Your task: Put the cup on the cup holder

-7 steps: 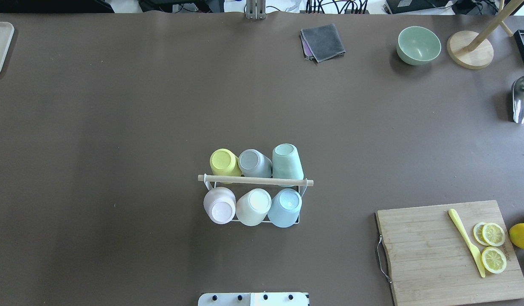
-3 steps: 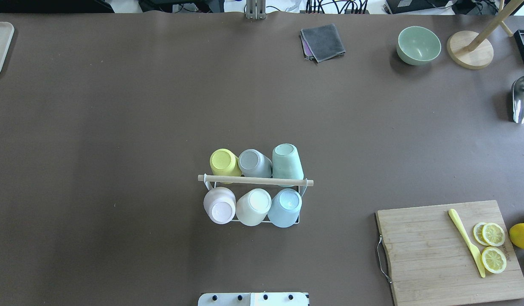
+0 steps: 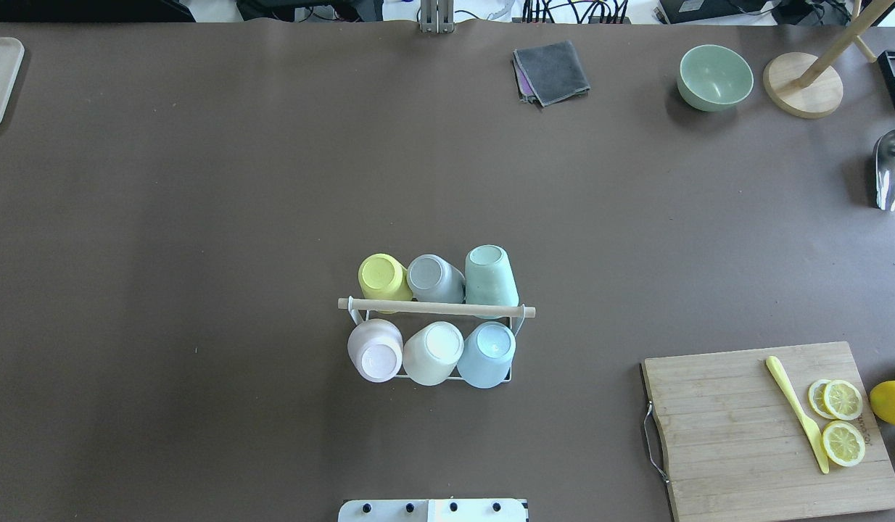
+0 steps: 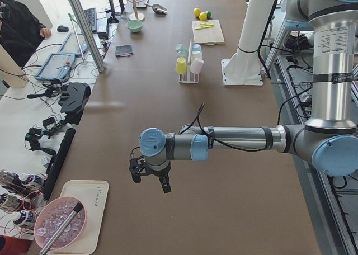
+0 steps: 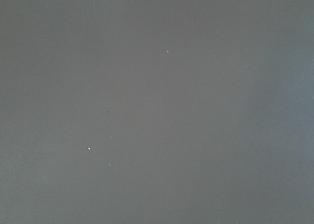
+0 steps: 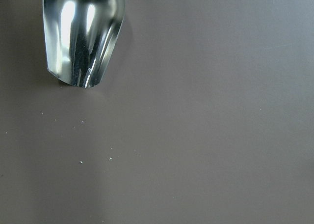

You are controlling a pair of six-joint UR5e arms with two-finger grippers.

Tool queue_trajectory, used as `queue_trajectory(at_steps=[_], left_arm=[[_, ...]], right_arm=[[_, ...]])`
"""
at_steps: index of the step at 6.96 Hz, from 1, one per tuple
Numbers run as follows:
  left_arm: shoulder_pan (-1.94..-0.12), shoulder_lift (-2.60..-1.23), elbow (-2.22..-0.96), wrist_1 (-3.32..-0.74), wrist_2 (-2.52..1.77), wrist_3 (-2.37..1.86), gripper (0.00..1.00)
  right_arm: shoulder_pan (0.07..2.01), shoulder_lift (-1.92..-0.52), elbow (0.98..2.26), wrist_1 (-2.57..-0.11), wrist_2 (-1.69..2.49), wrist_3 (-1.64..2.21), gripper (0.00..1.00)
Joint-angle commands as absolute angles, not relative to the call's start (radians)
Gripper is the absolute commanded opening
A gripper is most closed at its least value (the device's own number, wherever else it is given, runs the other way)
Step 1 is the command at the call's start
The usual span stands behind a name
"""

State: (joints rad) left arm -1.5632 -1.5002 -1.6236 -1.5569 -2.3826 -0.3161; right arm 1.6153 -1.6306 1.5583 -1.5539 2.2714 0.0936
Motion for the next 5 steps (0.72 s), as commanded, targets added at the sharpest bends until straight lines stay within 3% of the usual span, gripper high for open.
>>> queue_trajectory(at_steps=[1, 5], left_arm=[[-1.563, -1.502, -1.620, -1.559, -2.382, -0.314, 0.99], [-1.557, -1.503, -1.629, -1.649, -2.370, -0.311, 0.99]], right_arm=[[1.615, -1.631, 1.559, -1.554, 2.272, 0.094, 1.00], [1.615, -1.632, 1.559, -1.554, 2.272, 0.094, 1.00]])
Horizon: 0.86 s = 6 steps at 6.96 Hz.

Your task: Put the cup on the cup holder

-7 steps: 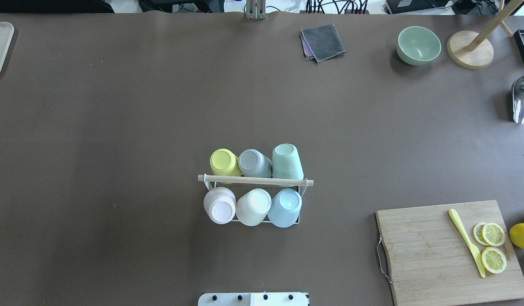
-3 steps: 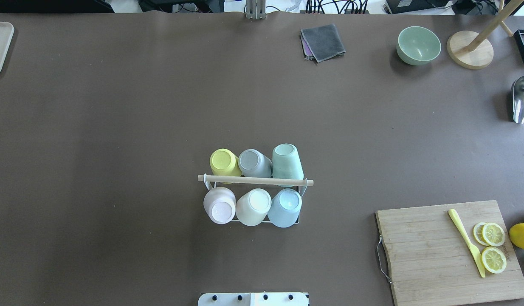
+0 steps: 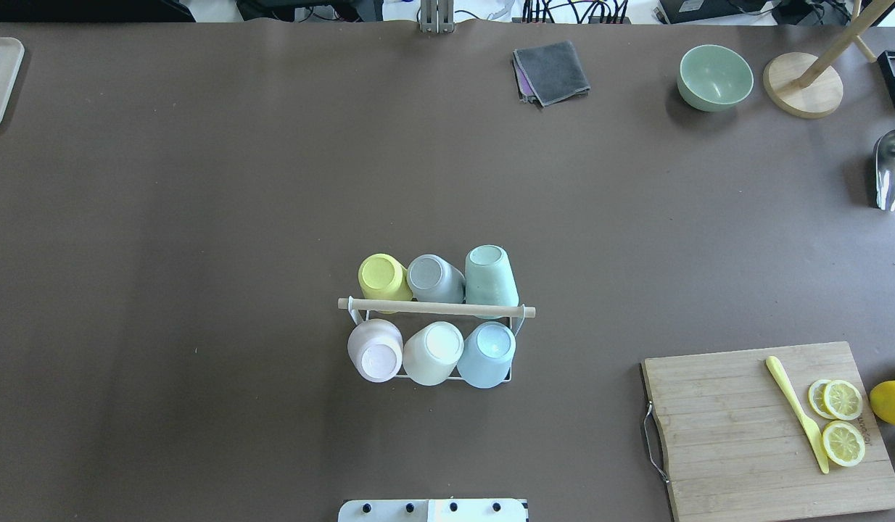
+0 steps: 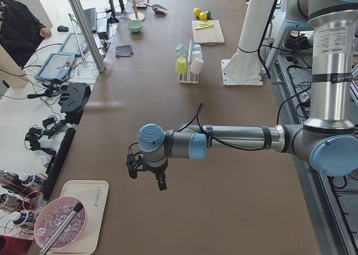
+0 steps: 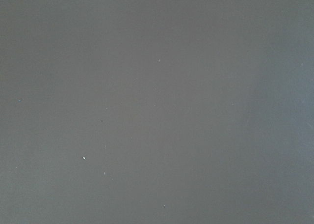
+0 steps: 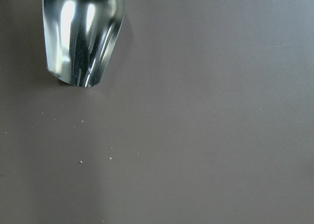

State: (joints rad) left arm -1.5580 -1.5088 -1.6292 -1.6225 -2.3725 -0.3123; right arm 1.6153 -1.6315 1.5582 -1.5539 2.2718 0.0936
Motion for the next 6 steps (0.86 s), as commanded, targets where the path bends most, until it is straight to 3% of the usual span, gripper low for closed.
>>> queue_trajectory(at_steps=[1, 6], left_arm=[[-1.559, -1.503, -1.635, -1.648, -2.370, -0.310, 0.99], [-1.562, -1.503, -1.649, -1.644, -2.368, -0.281, 0.99]], right_arm=[[1.615, -1.631, 1.557, -1.554, 2.272, 0.094, 1.00], [1.629, -1.632, 1.560, -1.554, 2.276, 0.092, 1.00]])
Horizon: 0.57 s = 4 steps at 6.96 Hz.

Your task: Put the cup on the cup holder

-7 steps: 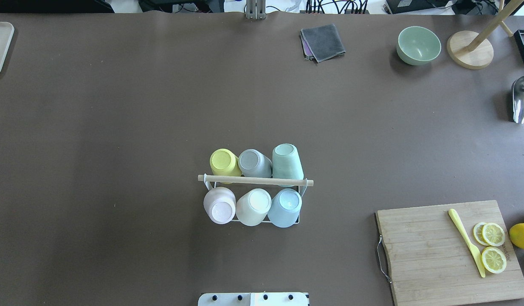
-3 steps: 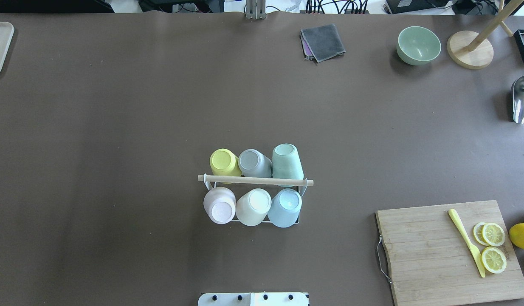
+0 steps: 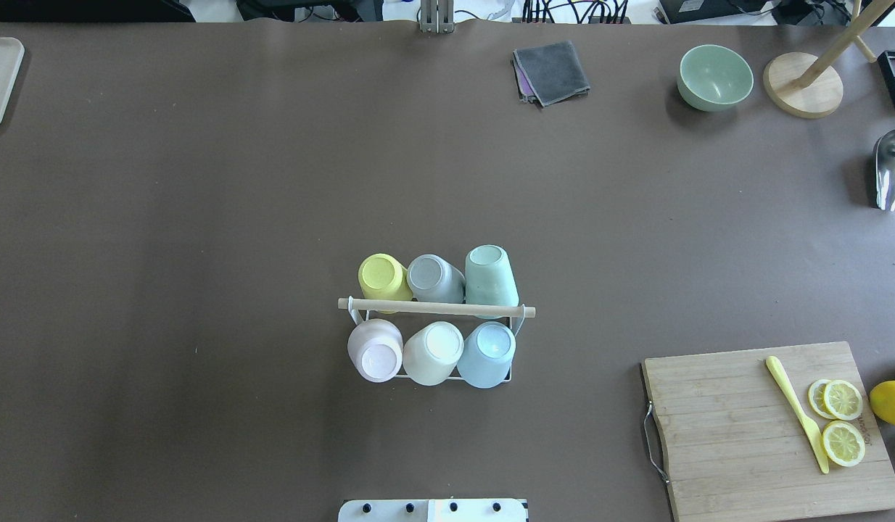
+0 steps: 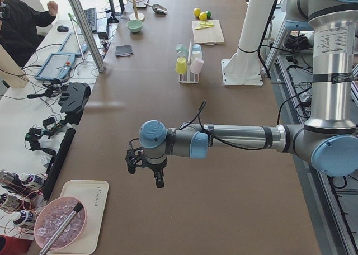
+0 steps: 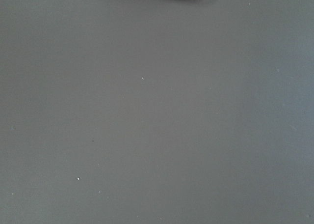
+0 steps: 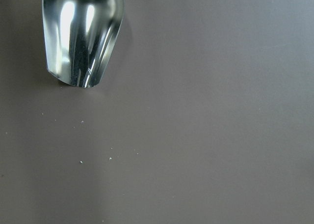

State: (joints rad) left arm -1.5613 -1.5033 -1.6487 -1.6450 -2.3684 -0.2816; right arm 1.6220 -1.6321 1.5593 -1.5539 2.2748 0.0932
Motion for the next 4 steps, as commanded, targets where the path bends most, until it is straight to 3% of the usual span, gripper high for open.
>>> queue_trajectory(at_steps=[1, 4], left_arm=[[-1.562, -1.503, -1.649, -1.644, -2.367, -0.281, 0.99], [-1.560, -1.503, -1.649, -1.643, -2.368, -0.281, 0.99]], right_arm=[[1.628, -1.631, 1.559, -1.554, 2.269, 0.092, 1.00], [1.629, -1.638, 1.562, -1.555, 2.272, 0.094, 1.00]])
